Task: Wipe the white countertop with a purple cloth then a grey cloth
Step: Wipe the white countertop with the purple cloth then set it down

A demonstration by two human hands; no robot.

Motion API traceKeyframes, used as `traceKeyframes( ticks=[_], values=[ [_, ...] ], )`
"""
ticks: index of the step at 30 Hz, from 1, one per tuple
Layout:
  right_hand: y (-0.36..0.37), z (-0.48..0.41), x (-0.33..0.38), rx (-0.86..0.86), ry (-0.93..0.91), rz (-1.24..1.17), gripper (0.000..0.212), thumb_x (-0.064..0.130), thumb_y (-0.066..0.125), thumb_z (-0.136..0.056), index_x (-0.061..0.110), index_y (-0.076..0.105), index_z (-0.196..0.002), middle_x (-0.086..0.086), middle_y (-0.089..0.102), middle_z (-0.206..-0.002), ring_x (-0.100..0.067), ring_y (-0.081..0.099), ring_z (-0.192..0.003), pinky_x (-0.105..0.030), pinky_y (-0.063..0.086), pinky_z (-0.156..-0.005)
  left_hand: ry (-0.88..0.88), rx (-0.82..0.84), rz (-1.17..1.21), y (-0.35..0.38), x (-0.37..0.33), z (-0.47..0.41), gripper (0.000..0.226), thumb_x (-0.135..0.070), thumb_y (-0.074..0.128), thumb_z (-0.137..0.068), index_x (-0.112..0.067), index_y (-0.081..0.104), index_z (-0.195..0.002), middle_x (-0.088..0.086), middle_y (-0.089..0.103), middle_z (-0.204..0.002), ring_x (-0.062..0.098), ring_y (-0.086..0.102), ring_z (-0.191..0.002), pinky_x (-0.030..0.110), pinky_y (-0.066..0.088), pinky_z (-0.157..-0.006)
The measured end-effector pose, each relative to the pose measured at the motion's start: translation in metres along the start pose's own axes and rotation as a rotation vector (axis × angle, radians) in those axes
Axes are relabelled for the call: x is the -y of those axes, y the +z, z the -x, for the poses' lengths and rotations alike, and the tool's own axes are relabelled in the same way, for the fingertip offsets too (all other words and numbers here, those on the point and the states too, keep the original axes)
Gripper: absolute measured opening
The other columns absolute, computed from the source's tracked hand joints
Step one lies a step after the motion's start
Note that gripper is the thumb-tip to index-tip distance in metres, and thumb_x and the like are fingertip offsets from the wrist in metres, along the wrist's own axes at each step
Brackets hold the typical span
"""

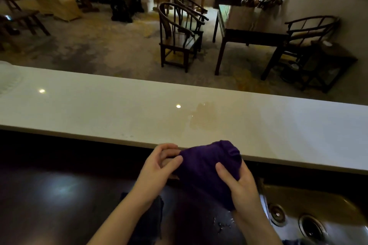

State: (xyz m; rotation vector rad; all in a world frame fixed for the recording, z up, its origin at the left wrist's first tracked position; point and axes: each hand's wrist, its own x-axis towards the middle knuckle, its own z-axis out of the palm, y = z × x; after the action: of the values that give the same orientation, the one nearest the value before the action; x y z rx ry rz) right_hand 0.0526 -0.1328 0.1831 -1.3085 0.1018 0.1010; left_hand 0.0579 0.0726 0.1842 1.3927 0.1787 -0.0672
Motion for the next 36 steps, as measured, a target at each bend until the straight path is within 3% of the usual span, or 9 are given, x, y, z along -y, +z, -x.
traceKeyframes(
  ticks=[5,7,9,11,14,18,21,27,36],
  values=[
    [0.0,-0.032,0.047,-0.114,-0.109,0.14,0.052,0.037,0.079,-0.076,0.03,0.063,-0.125,0.002,0.075,-0.119,-0.02,0.073,-0.107,-0.044,0.06,-0.089,0.14,-0.111,-0.099,-0.04,-0.026,-0.03,0.025,-0.007,0.066,-0.087,-0.016,0.061,-0.11,0.011,0.072,-0.108,0.03,0.069,-0.1,0.039,0.061,-0.078],
    [-0.005,-0.046,0.063,-0.187,-0.198,0.295,0.043,0.039,0.076,-0.08,0.037,0.06,-0.12,0.007,0.073,-0.117,-0.01,0.071,-0.104,-0.04,0.058,-0.086,0.203,-0.194,-0.216,-0.061,-0.032,-0.042,0.023,-0.008,0.067,-0.087,-0.02,0.061,-0.106,0.005,0.072,-0.106,0.025,0.068,-0.1,0.037,0.058,-0.084],
    [-0.012,-0.06,0.077,-0.277,-0.298,0.488,0.032,0.037,0.074,-0.087,0.043,0.054,-0.111,0.016,0.068,-0.109,0.001,0.067,-0.096,-0.03,0.055,-0.079,0.268,-0.283,-0.382,-0.084,-0.035,-0.051,0.021,-0.012,0.066,-0.088,-0.025,0.062,-0.103,-0.001,0.071,-0.105,0.019,0.068,-0.1,0.024,0.055,-0.084],
    [-0.018,-0.075,0.083,-0.357,-0.37,0.721,0.038,0.033,0.071,-0.092,0.041,0.046,-0.119,0.023,0.059,-0.107,-0.001,0.061,-0.09,-0.025,0.051,-0.075,0.315,-0.37,-0.605,-0.106,-0.035,-0.059,0.021,-0.015,0.065,-0.088,-0.022,0.062,-0.108,0.001,0.069,-0.11,0.02,0.065,-0.105,0.023,0.05,-0.089],
    [-0.018,-0.096,0.076,-0.398,-0.383,1.088,0.043,0.024,0.068,-0.095,0.022,0.041,-0.129,0.005,0.055,-0.114,-0.014,0.053,-0.094,-0.038,0.056,-0.077,0.301,-0.387,-1.028,-0.13,-0.029,-0.067,0.038,-0.021,0.065,-0.087,-0.01,0.059,-0.122,0.01,0.064,-0.123,0.03,0.057,-0.115,0.04,0.043,-0.099],
    [-0.004,-0.106,0.043,-0.271,-0.222,1.35,0.026,0.025,0.064,-0.096,0.007,0.05,-0.108,-0.015,0.061,-0.109,-0.035,0.058,-0.097,-0.057,0.051,-0.09,0.263,-0.334,-1.308,-0.142,-0.018,-0.069,0.036,-0.03,0.064,-0.087,-0.01,0.064,-0.116,0.014,0.063,-0.127,0.035,0.055,-0.118,0.049,0.044,-0.1],
    [0.007,-0.108,0.015,-0.284,-0.216,1.442,0.032,0.03,0.065,-0.095,0.001,0.054,-0.103,-0.017,0.061,-0.106,-0.037,0.058,-0.098,-0.059,0.044,-0.098,0.27,-0.33,-1.357,-0.148,-0.013,-0.069,0.035,-0.034,0.062,-0.088,-0.013,0.066,-0.115,0.012,0.061,-0.131,0.032,0.053,-0.123,0.048,0.043,-0.102],
    [0.055,-0.113,-0.005,-0.242,-0.292,1.362,0.031,0.037,0.063,-0.095,0.007,0.054,-0.099,-0.01,0.061,-0.1,-0.03,0.056,-0.095,-0.048,0.045,-0.089,0.265,-0.311,-1.349,-0.153,-0.015,-0.068,0.04,-0.04,0.056,-0.091,-0.016,0.063,-0.122,0.006,0.057,-0.137,0.026,0.05,-0.128,0.046,0.04,-0.106],
    [0.152,-0.104,-0.044,-0.016,-0.411,1.365,0.042,0.047,0.056,-0.094,0.012,0.052,-0.117,-0.006,0.054,-0.124,-0.027,0.047,-0.119,-0.05,0.036,-0.109,0.262,-0.283,-1.262,-0.158,-0.015,-0.063,0.037,-0.032,0.05,-0.096,-0.023,0.06,-0.129,0.001,0.053,-0.144,0.021,0.048,-0.132,0.04,0.036,-0.11]
  ],
)
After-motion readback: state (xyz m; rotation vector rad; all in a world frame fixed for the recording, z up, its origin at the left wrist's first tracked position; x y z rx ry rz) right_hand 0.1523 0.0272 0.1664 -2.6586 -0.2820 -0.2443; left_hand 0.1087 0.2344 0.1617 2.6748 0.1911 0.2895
